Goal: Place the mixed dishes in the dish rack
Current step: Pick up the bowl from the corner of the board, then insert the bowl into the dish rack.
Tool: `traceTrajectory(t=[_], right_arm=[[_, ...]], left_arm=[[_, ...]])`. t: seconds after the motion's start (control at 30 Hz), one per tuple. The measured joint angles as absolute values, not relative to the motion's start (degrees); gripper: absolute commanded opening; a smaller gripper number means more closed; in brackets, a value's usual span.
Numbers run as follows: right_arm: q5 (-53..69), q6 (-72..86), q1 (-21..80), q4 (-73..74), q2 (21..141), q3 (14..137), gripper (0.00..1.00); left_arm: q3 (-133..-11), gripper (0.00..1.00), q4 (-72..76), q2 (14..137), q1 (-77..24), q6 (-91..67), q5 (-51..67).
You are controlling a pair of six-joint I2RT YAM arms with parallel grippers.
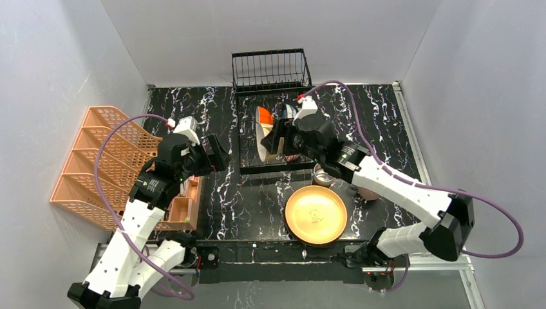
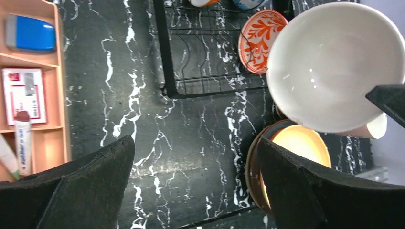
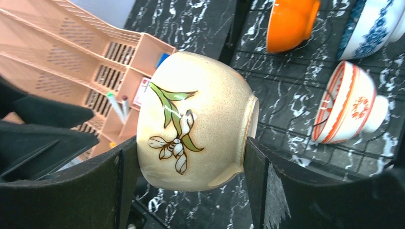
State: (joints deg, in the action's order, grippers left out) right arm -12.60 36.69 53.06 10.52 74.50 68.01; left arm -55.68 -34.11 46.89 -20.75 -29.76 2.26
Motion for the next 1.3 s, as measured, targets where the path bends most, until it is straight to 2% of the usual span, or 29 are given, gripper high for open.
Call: traceTrajectory(t=[0.5,1.3], right_arm=[[-19.0,25.4,53.1,18.1,89.4,79.7,0.01],[-19.4,22.7,50.5,19.4,103.7,84.4,0.01]], left_arm=[[-48.4,0.98,-33.4,41.6,-20.8,-25.6,-2.4],[-45.4,0.98,-32.2,38.9,-20.8,-24.8,-2.6]])
